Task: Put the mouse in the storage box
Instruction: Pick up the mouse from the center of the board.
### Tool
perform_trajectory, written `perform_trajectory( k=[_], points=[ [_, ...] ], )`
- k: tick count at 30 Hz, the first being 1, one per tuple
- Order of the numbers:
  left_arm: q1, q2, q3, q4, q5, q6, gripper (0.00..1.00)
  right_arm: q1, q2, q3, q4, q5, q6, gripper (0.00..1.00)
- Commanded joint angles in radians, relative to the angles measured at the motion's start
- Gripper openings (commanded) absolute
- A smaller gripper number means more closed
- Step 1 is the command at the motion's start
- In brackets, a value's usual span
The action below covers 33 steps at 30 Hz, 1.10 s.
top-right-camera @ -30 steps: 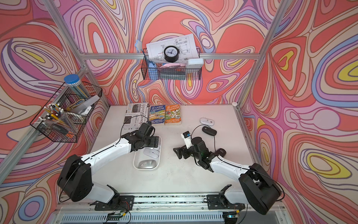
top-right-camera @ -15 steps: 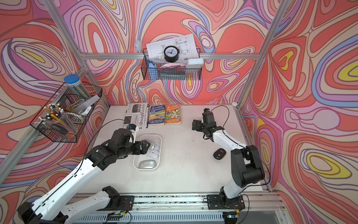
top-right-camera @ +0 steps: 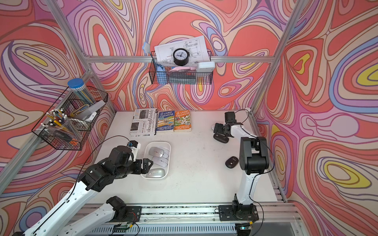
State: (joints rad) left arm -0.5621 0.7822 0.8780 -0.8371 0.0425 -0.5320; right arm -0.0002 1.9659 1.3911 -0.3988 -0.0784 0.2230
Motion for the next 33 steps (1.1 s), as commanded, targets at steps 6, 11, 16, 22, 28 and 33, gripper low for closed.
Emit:
perform_trajectory(
  k=[6,11,16,22,28,33],
  points=[
    [0.006,-0.011,-0.017,-0.008,0.003,0.001,0.92,-0.012,0.057,0.01,-0.031,-0.118,-0.058,0.98],
    [0.007,-0.02,-0.025,-0.001,-0.002,0.002,0.92,-0.009,0.049,-0.019,-0.043,-0.132,-0.035,0.98],
    [0.007,-0.018,-0.027,-0.005,-0.01,0.001,0.92,0.014,0.027,-0.062,-0.058,-0.078,-0.015,0.96],
    [0.007,-0.005,-0.028,-0.011,-0.032,-0.005,0.92,0.065,0.035,-0.063,-0.106,0.025,-0.013,0.9],
    [0.007,-0.004,-0.028,-0.013,-0.036,-0.007,0.92,0.087,0.037,-0.064,-0.151,0.114,0.037,0.82],
    [0.007,0.003,-0.028,-0.011,-0.036,-0.007,0.92,0.096,0.056,-0.063,-0.179,0.129,0.069,0.74]
  ],
)
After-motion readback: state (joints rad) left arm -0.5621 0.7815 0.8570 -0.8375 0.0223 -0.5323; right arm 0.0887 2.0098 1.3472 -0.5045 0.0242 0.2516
